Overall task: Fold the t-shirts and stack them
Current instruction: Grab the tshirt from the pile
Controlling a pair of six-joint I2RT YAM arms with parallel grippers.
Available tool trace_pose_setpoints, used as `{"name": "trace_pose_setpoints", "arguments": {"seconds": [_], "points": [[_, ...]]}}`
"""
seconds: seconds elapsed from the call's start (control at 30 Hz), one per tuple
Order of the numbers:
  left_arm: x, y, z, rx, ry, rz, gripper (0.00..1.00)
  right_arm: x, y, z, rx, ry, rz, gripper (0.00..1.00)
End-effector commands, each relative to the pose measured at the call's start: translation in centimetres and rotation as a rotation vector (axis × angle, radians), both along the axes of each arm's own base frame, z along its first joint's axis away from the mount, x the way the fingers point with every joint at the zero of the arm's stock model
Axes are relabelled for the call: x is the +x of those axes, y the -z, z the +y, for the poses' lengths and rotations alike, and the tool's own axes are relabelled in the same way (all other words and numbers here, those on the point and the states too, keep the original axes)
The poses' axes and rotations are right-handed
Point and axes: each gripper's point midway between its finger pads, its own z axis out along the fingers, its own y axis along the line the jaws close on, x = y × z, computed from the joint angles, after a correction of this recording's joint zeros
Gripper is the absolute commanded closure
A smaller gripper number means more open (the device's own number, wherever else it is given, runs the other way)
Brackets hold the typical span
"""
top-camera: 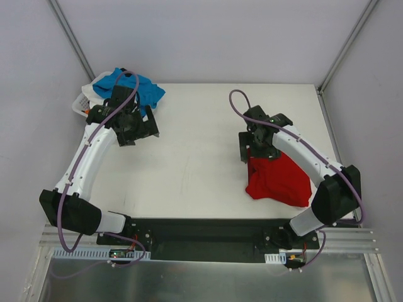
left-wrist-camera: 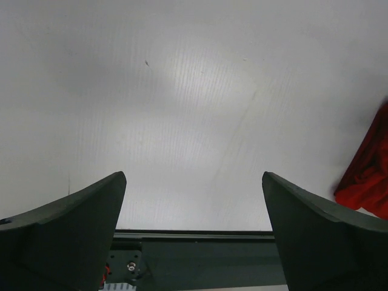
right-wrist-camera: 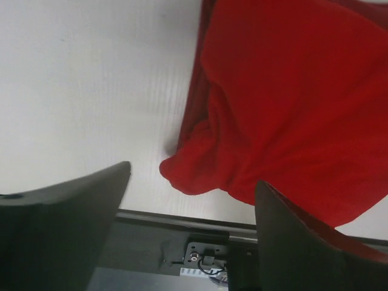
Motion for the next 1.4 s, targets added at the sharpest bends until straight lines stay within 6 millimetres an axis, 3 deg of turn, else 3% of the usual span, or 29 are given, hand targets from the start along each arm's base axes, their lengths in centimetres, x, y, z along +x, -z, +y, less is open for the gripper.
{"name": "trace_pose_setpoints", "arguments": {"seconds": [0.0,0.1,0.17,0.2,0.23,0.27,0.3,0.5,0.67,0.73,0.9,0.93,1.1,1.37], "points": [[-0.7,-0.7,-0.3,-0.020,0.008,-0.026,0.01,-2.1,-0.7,-3.2,-0.046,0.096,-0.030,0.00],[-0.9,-0.6,-0.3,-0.019,0.011,-0.024,0.01,-2.1,-1.6,-3.3,-0.028,0.103,-0.071,0.01],[-0.9,-0.7,-0.3,-0.020,0.010,-0.027,0.01,-2.2,-2.0,-3.4,-0.027,0.097,-0.077,0.22],[-1.0,-0.8,-0.3,-0.024,0.010,-0.028,0.01,-2.3,-2.1,-3.5,-0.027,0.098,-0.077,0.34],[-1.0,-0.9,-0.3,-0.026,0.009,-0.031,0.01,-2.5,-2.2,-3.8,-0.035,0.100,-0.077,0.67],[-1.0,-1.0,-0.4,-0.028,0.006,-0.035,0.01,-2.7,-2.5,-3.9,-0.036,0.103,-0.085,0.78],[-1.0,-0.9,-0.4,-0.029,0.006,-0.030,0.01,-2.9,-2.3,-4.3,-0.046,0.108,-0.083,0.99],[-1.6,-0.2,-0.5,-0.044,-0.001,-0.013,0.01,-4.3,-1.1,-5.8,-0.034,0.180,-0.047,0.99],[-2.1,0.5,-0.7,-0.056,-0.001,0.001,0.01,-4.1,1.4,-4.6,0.082,0.207,0.018,0.99],[-2.0,0.4,-0.8,-0.060,0.001,-0.001,0.01,-3.2,2.9,-4.3,0.124,0.231,0.072,0.99],[-1.8,0.0,-0.8,-0.063,0.009,-0.012,0.01,-0.8,4.2,-4.6,0.156,0.274,0.125,0.99],[-1.8,-0.2,-0.8,-0.064,0.009,-0.016,0.01,-0.9,4.5,-3.9,0.201,0.270,0.153,0.99],[-2.1,-0.5,-0.6,-0.055,0.010,-0.034,0.01,-0.8,6.0,-3.9,0.241,0.306,0.190,0.99],[-2.4,0.0,-0.2,-0.037,0.008,-0.023,0.01,-2.4,8.5,-2.1,0.348,0.365,0.308,0.99]]}}
